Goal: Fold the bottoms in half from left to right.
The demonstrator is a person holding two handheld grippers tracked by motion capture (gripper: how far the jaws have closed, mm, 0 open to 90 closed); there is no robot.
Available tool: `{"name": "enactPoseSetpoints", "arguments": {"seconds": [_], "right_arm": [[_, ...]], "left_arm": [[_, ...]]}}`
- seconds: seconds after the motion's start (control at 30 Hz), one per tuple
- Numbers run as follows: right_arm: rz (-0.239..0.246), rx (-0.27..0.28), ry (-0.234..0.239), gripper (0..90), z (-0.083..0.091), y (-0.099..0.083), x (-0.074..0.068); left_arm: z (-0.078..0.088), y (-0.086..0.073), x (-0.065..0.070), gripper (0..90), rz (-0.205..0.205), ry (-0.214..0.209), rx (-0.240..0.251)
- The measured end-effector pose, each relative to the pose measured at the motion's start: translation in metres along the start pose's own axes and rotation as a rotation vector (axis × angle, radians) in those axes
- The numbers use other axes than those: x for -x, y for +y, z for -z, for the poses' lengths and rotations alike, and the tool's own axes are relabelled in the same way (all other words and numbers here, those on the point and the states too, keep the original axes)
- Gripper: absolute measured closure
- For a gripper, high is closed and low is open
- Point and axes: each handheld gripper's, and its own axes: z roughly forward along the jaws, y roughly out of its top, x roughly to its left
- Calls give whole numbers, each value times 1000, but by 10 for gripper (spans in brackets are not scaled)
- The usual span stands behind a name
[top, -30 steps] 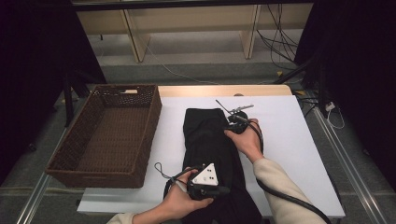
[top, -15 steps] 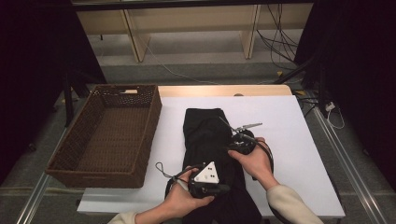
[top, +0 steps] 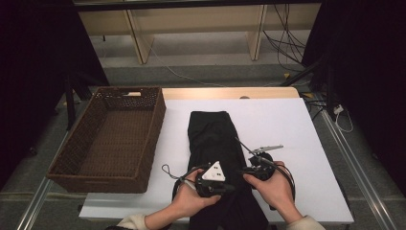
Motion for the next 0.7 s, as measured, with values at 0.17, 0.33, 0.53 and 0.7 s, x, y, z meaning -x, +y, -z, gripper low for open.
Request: {"name": "enactPoseSetpoints", "arguments": {"seconds": [0.17,0.33,0.53,0.7], "right_arm": [[15,20,13,675,9,-8,-6],[64,5,49,669,6,-12,-11],[209,-21,55,668,1,-13,-18],[273,-20,28,710,-5,-14,-18]], "left_arm": [[2,3,-12,890,38,25,17],[3,4,-18,890,56,40,29],[4,3,-21,890,62,46,31],[3,4,-16,889,47,31,30]]}}
